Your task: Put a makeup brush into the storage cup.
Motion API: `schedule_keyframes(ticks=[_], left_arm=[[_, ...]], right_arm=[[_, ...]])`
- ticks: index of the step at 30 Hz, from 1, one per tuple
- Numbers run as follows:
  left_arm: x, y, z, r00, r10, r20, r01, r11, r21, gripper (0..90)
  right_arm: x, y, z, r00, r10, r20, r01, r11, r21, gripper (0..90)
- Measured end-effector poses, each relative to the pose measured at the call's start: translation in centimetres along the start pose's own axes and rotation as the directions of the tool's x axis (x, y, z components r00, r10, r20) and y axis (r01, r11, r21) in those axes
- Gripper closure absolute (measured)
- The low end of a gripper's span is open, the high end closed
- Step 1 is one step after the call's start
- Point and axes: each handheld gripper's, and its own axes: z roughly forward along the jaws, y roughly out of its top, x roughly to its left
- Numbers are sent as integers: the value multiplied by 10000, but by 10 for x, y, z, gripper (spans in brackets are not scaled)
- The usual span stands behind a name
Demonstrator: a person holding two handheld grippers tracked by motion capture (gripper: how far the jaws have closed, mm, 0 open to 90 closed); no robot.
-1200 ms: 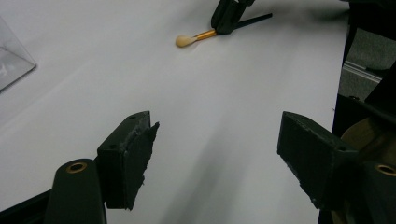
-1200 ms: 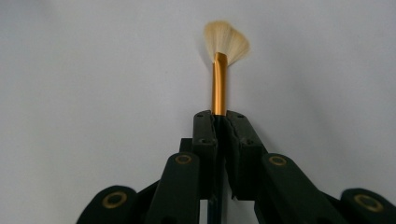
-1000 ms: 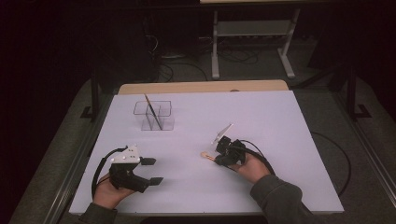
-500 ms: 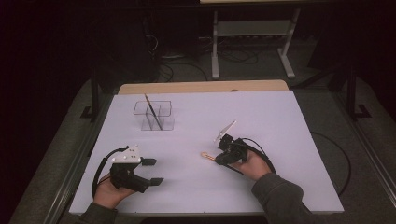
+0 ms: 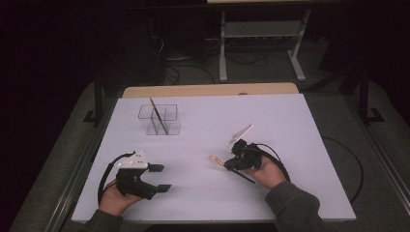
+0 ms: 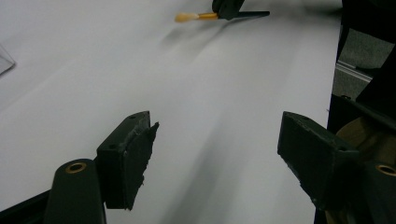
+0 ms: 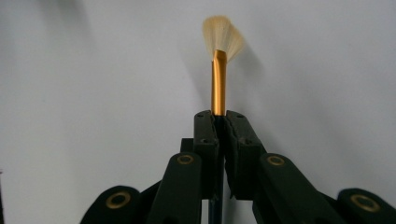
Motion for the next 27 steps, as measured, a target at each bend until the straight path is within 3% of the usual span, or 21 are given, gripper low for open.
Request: schedule_keyframes(ticks=[10,12,21,27], left_arm=[[-3,8,4,9992,43,396,-42,10000,-37,283],[-3,10,4,9989,11,459,-6,9999,-103,283],[-2,22,6,9965,-76,831,112,9990,-425,274],[-6,36,12,9958,215,891,-199,9996,-180,275]], right_arm=[[6,-5,-12,9987,-351,-367,337,9987,-394,828],[9,-5,-15,9988,-176,-464,155,9989,-447,827],[14,-6,-27,9975,-268,-661,232,9983,-538,828],[21,-3,-37,9947,-842,-588,794,9936,-801,827]])
